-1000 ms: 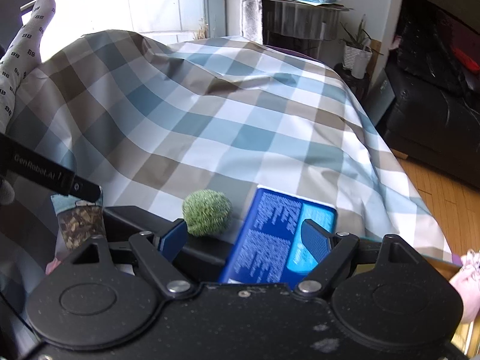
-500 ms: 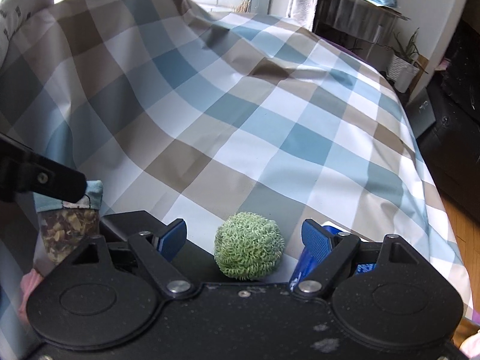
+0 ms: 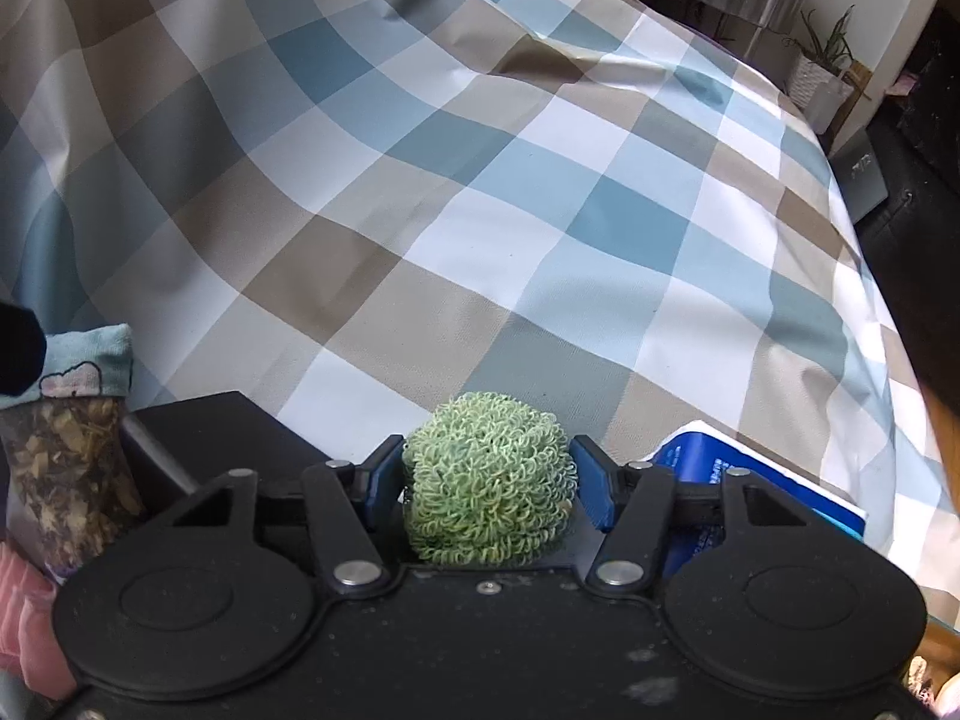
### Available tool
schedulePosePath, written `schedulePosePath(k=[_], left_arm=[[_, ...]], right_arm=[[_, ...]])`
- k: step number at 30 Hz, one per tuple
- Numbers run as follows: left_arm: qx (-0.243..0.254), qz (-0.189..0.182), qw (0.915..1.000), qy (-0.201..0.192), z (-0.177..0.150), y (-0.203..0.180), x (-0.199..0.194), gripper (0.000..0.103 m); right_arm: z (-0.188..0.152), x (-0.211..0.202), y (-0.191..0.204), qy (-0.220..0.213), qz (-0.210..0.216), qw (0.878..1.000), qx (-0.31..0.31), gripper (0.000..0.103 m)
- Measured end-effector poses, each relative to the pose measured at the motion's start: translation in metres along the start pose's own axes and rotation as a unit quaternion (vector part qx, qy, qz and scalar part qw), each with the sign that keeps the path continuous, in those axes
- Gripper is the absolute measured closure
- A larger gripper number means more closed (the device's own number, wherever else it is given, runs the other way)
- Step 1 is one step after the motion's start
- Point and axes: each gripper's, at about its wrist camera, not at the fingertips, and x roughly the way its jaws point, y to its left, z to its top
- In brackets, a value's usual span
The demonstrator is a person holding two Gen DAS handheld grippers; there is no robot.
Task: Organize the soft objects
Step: 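Grasp the herb sachet with the left gripper while the right gripper holds the green ball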
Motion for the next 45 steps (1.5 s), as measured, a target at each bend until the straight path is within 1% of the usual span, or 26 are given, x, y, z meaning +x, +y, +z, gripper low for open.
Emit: schedulePosePath(k=[4,7,10,13,17,20,23,27,30,33,38,40,43,45], left_arm=[[-0.002,0.004,1.0,0.002,-0.001,0.001,0.002,0.017],[-0.004,0.008,1.0,0.003,-0.001,0.002,0.003,0.017],[-0.007,0.011,0.9999,0.006,-0.001,0.003,0.004,0.017],[-0.007,0.016,0.9998,0.011,-0.002,0.004,0.007,0.017],[0.001,0.026,0.9994,0.024,-0.004,0.001,0.013,0.017],[0.004,0.034,0.9989,0.032,-0.007,0.0,0.016,0.017],[0.005,0.045,0.9981,0.043,-0.009,0.0,0.022,0.017],[0.005,0.064,0.9962,0.058,-0.01,-0.001,0.031,0.017],[0.009,0.075,0.9952,0.063,-0.011,-0.003,0.035,0.017],[0.01,0.086,0.994,0.067,-0.011,-0.005,0.039,0.017],[-0.008,0.098,0.9922,0.076,-0.008,-0.002,0.046,0.017],[-0.019,0.103,0.9915,0.078,-0.007,0.001,0.05,0.013],[-0.039,0.095,0.9913,0.082,-0.007,0.006,0.05,0.011],[-0.061,0.084,0.9906,0.088,-0.007,0.012,0.051,0.011]], right_arm=[[0.002,-0.018,-0.001,-0.025,-0.002,1.0,0.003,0.046],[0.004,-0.043,-0.005,-0.051,0.008,0.999,0.009,0.046],[-0.002,-0.072,-0.009,-0.073,0.023,0.997,0.016,0.046],[-0.017,-0.1,-0.01,-0.092,0.029,0.995,0.012,0.045],[-0.048,-0.128,-0.009,-0.104,0.028,0.994,-0.002,0.045],[-0.073,-0.141,-0.008,-0.099,0.03,0.995,-0.006,0.045],[-0.092,-0.144,-0.01,-0.085,0.046,0.995,0.003,0.044],[-0.107,-0.14,-0.007,-0.059,0.049,0.997,-0.001,0.044],[-0.114,-0.14,-0.009,-0.05,0.048,0.998,-0.005,0.044],[-0.118,-0.143,-0.014,-0.042,0.058,0.997,0.006,0.044],[-0.12,-0.15,-0.021,-0.043,0.065,0.997,0.019,0.044],[-0.12,-0.152,-0.022,-0.043,0.068,0.997,0.02,0.044],[-0.121,-0.155,-0.022,-0.045,0.07,0.996,0.021,0.043],[-0.122,-0.156,-0.023,-0.046,0.071,0.996,0.022,0.043]])
